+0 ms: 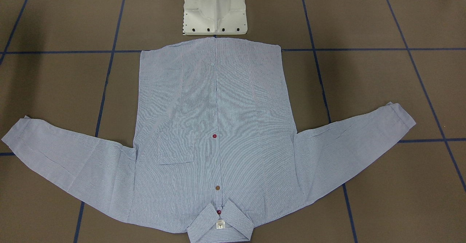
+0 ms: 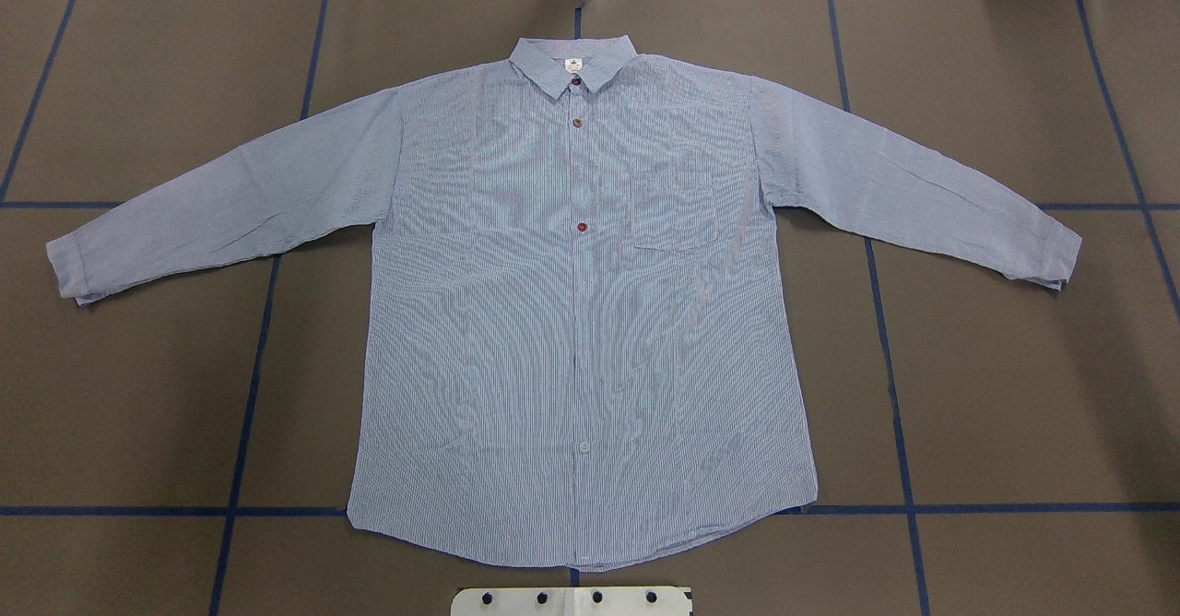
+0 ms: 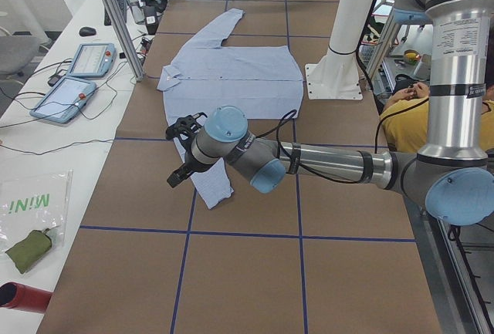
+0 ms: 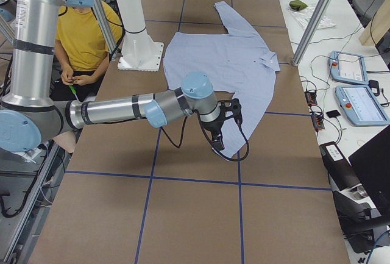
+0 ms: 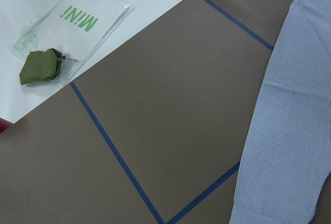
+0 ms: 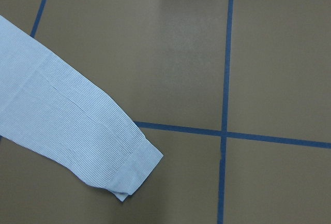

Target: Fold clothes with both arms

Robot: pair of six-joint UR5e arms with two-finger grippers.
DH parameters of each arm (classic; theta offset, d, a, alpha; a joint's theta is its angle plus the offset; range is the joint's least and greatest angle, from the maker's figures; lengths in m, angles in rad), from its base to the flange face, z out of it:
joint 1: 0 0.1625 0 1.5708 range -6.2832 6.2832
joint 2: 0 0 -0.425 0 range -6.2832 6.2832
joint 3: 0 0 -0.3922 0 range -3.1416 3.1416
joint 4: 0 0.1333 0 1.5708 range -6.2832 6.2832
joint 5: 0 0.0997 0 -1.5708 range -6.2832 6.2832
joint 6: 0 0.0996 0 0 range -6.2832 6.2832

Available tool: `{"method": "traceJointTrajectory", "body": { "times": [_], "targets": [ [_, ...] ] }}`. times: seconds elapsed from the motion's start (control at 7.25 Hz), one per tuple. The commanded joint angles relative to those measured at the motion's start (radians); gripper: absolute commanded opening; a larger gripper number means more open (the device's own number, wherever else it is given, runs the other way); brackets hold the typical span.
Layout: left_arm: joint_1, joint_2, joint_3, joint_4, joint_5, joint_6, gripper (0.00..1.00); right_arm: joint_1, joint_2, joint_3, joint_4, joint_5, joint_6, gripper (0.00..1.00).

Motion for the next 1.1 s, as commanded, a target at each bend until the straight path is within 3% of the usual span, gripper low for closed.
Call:
{"method": "traceJointTrajectory", "body": {
  "times": [0.0, 0.14, 0.41, 0.69, 0.96],
  "targets": [
    [0.0, 0.0, 0.0, -0.006, 0.0, 0.0, 1.0, -0.184, 0.0, -0.116, 0.361, -0.135, 0.396, 1.0],
    [0.0, 0.0, 0.0, -0.006, 0.0, 0.0, 1.0, -0.273, -0.001, -0.14, 0.466, -0.207, 0.534, 0.99],
    [0.0, 0.0, 0.002, -0.006, 0.0, 0.0, 1.0, -0.465, -0.003, -0.144, 0.516, -0.431, 0.708, 0.97],
    [0.0, 0.0, 0.002, -0.006, 0.0, 0.0, 1.0, -0.545, -0.006, -0.161, 0.522, -0.506, 0.787, 0.85],
    [0.0, 0.0, 0.003, -0.006, 0.0, 0.0, 1.0, -0.587, -0.006, -0.265, 0.69, -0.561, 0.842, 0.73]
  ]
}}
